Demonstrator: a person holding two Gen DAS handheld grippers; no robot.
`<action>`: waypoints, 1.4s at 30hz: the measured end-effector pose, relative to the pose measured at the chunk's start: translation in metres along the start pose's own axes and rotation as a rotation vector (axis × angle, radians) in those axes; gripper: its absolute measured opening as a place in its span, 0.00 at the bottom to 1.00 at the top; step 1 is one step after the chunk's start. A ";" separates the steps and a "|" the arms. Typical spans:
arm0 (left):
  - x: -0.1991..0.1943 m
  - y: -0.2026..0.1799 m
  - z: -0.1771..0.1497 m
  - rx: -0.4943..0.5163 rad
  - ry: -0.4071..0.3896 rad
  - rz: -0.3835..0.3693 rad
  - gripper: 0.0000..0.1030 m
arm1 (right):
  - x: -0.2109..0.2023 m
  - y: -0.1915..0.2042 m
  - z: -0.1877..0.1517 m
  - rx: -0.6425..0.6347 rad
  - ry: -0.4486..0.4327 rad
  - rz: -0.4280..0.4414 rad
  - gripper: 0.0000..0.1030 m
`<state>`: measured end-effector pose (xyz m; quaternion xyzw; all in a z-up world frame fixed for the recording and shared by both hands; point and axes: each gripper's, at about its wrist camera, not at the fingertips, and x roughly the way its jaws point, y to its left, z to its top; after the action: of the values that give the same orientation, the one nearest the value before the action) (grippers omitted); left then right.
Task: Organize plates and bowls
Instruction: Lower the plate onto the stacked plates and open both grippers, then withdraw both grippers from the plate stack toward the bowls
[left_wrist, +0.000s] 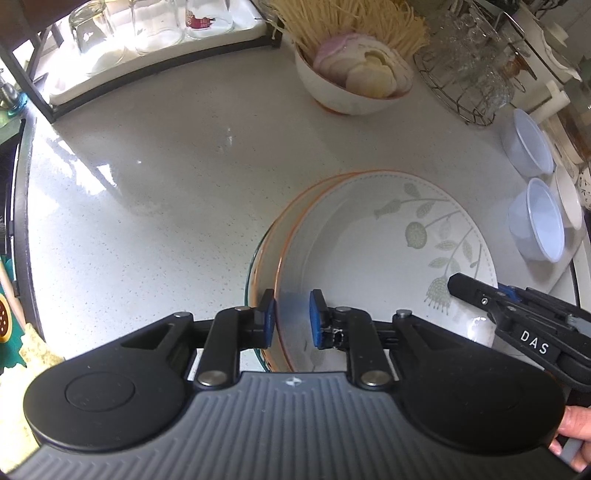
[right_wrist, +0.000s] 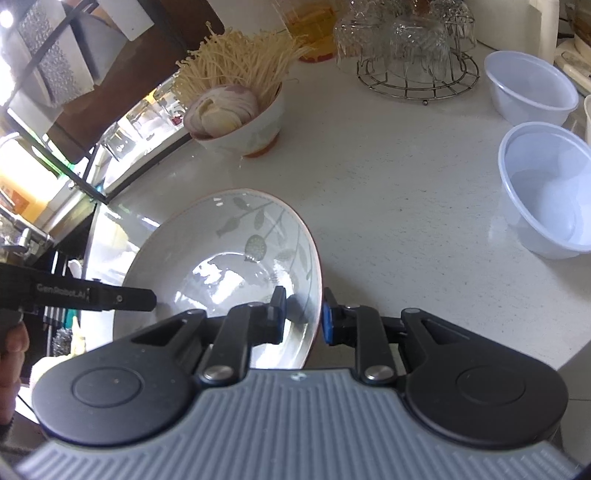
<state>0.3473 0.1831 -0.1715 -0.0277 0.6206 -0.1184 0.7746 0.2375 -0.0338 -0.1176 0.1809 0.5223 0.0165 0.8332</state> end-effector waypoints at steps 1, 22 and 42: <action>-0.001 0.001 0.000 -0.013 0.000 -0.002 0.21 | 0.001 0.000 0.000 0.003 0.001 0.004 0.23; -0.067 0.014 -0.031 -0.186 -0.119 0.005 0.36 | -0.008 0.006 0.003 -0.112 -0.014 0.024 0.23; -0.181 -0.029 -0.058 0.010 -0.443 -0.059 0.37 | -0.147 0.064 0.005 -0.117 -0.350 -0.004 0.23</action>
<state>0.2505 0.2005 -0.0062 -0.0676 0.4336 -0.1352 0.8884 0.1854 -0.0077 0.0321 0.1311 0.3681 0.0134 0.9204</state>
